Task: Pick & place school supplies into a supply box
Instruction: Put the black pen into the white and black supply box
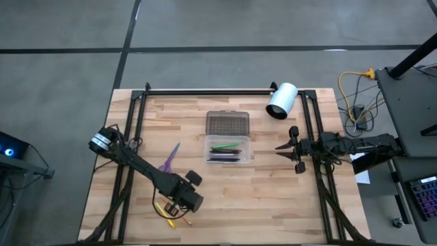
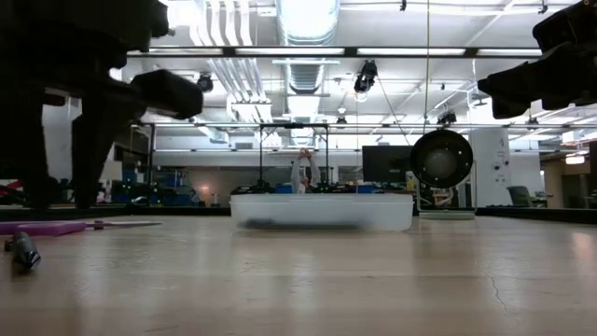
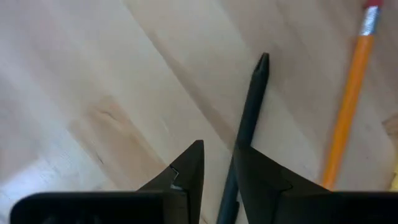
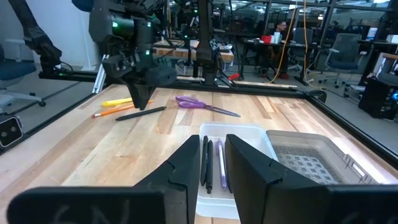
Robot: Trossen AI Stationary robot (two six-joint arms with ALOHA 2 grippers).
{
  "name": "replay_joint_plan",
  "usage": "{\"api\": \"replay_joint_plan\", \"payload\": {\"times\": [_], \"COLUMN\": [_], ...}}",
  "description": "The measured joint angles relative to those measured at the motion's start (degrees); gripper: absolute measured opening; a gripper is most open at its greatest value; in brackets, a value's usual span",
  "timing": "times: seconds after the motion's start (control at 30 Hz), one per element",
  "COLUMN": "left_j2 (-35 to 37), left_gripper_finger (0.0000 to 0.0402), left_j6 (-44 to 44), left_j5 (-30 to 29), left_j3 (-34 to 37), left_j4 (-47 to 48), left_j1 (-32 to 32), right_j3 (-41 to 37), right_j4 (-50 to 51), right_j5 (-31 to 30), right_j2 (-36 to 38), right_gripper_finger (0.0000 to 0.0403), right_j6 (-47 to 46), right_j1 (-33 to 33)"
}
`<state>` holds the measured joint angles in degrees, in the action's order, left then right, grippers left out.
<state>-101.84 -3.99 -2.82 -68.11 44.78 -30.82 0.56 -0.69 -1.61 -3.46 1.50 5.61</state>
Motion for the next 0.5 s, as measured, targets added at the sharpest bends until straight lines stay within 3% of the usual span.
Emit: {"api": "replay_joint_plan", "payload": {"times": [0.5], "left_j2": [0.00], "left_gripper_finger": [0.0073], "left_j6": [2.68], "left_j5": [4.49], "left_j3": [2.77], "left_j4": [-0.43], "left_j1": [-0.69], "right_j3": [0.00], "right_j4": [0.00], "right_j5": [0.01], "right_j2": [-0.01], "right_gripper_finger": [0.0078], "right_j6": [0.00], "right_j1": [0.02]}}
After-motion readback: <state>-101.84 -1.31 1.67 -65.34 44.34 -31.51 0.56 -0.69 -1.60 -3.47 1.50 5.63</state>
